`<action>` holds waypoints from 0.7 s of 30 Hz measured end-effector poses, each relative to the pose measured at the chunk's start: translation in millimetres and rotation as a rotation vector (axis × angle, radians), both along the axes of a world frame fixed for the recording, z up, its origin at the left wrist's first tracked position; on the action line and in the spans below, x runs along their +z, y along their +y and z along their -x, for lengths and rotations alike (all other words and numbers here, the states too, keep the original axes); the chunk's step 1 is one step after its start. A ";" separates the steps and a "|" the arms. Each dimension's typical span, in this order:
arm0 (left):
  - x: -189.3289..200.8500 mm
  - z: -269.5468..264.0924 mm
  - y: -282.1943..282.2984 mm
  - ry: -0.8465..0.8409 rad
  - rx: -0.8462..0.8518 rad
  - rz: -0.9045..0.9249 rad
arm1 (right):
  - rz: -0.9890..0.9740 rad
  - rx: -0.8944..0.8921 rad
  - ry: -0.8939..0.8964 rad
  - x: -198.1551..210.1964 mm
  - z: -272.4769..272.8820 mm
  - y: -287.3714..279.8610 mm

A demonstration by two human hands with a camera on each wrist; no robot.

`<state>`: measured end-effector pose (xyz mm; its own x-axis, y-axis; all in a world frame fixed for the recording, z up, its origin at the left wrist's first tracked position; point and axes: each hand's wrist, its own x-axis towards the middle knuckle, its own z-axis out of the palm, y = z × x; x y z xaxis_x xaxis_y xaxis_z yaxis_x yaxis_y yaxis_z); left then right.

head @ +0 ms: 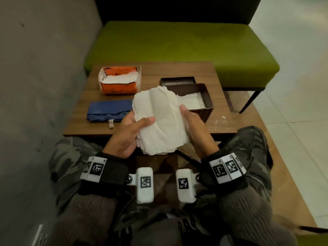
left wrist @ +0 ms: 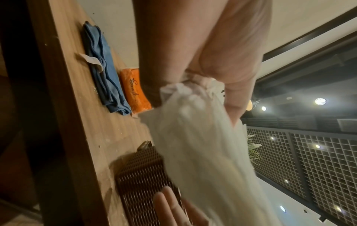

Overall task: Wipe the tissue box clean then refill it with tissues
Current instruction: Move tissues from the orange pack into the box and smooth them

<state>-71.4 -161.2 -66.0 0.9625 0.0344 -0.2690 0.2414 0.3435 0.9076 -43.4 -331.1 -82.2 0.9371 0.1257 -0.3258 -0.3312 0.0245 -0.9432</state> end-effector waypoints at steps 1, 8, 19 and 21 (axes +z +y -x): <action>-0.4 0.9 -0.3 -0.002 -0.007 0.002 | -0.131 0.033 0.057 -1.9 -0.1 -3.2; -4.1 1.5 3.2 0.019 0.015 -0.021 | -0.168 -0.087 0.037 2.4 6.5 -20.9; -5.9 3.0 -11.0 0.040 0.016 -0.071 | 0.489 -0.151 -0.825 17.1 29.0 11.0; -5.5 4.0 -12.0 0.047 0.006 -0.035 | 0.642 0.088 -0.831 15.4 30.6 15.4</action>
